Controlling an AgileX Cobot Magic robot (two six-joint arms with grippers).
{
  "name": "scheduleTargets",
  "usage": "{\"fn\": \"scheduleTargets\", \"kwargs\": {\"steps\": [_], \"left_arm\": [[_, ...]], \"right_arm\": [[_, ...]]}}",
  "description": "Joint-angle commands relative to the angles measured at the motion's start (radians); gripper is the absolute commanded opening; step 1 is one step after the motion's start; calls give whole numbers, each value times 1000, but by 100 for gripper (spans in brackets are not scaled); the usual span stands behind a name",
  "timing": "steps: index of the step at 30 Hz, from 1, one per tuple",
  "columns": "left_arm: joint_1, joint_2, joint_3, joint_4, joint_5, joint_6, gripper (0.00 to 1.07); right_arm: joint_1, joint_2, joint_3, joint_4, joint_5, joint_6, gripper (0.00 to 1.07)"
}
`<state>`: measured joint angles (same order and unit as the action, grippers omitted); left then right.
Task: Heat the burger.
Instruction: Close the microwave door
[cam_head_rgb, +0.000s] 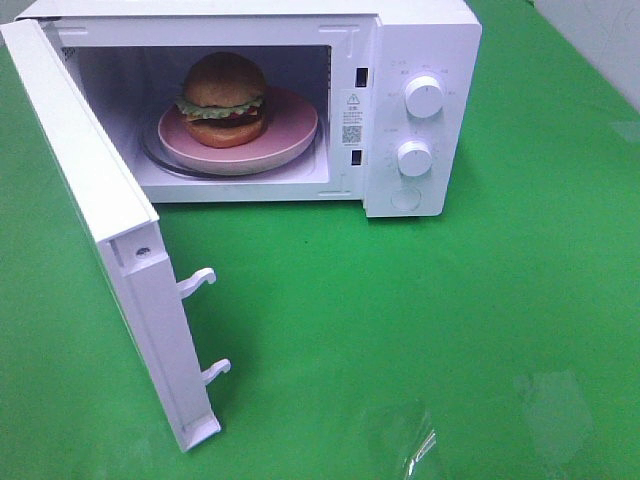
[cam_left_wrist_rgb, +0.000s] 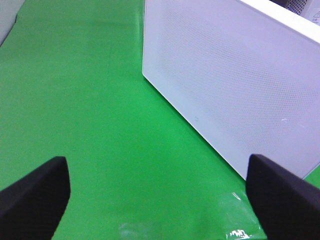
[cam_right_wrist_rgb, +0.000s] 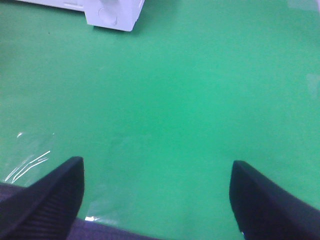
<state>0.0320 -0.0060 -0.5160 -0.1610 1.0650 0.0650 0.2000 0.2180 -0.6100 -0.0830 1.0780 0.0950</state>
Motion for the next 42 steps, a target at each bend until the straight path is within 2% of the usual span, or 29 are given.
{"fn": "scheduleTargets", "kwargs": {"steps": [1,7,12,14,42], "left_arm": [[0,-5,0,-7,5,-4,87],[0,-5,0,-7,5,-4,87],[0,-5,0,-7,5,-4,87],[0,-5,0,-7,5,-4,87],[0,-3,0,-6,5,-4,87]], "right_arm": [[-27,-52,30,5,-33,1,76],[-49,-163,119,31,-120,2,76],[-83,-196,119,29,-120,5,76],[-124,-251,119,29,-120,4,76],[-130,-248,119,31,-120,1,76]]}}
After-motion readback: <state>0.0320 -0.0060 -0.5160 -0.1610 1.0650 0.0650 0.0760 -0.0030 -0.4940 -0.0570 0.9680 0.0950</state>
